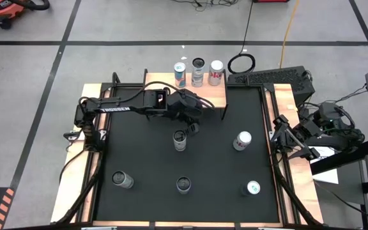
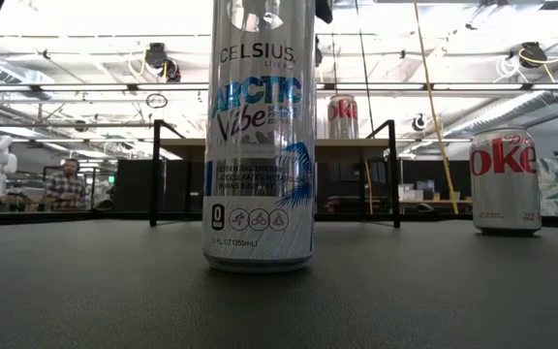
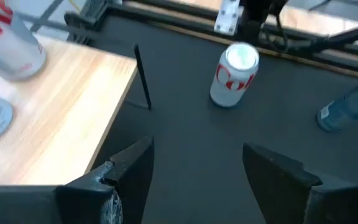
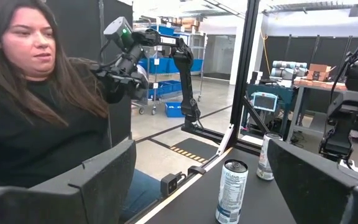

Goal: Place canned beverage on shelf
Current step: Put the top right white and black soda can on the shelf

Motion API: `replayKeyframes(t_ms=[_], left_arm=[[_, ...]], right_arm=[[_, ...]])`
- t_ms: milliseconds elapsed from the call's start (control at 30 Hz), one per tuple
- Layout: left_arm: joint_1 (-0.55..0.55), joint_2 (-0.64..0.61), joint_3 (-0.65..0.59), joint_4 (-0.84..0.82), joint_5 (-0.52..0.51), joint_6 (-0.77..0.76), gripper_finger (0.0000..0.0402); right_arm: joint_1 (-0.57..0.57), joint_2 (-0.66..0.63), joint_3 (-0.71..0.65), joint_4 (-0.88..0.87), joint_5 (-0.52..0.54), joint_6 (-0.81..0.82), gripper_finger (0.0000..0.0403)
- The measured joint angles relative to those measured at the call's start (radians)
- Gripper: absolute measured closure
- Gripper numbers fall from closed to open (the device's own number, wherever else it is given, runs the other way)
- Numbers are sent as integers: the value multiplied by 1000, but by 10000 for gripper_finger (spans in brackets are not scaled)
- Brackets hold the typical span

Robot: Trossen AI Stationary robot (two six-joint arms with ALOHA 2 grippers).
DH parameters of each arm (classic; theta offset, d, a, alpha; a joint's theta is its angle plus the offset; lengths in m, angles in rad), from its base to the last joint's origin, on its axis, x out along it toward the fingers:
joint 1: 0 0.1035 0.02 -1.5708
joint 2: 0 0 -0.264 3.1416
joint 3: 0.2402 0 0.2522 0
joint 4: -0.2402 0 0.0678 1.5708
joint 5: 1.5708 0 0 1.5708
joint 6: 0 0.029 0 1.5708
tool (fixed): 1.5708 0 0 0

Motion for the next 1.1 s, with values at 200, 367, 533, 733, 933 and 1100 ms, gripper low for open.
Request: replayKeyframes(t_ms=[200,367,533,733,933,1100], left_arm=[[-2,0,0,68,2,0,150],[-2,0,0,56,2,0,150],[-2,0,0,28,2,0,150],[-9,4,0,-27,1,0,150],[-9,9,1,-100,1,-10,150],[-9,8,1,-153,0,-27,150]], right_arm=[[0,0,0,0,0,0,57],[0,0,0,0,0,0,57],[0,0,0,0,0,0,57],[0,0,0,-5,0,0,57],[0,0,0,-41,0,0,57],[0,0,0,-42,0,0,57]])
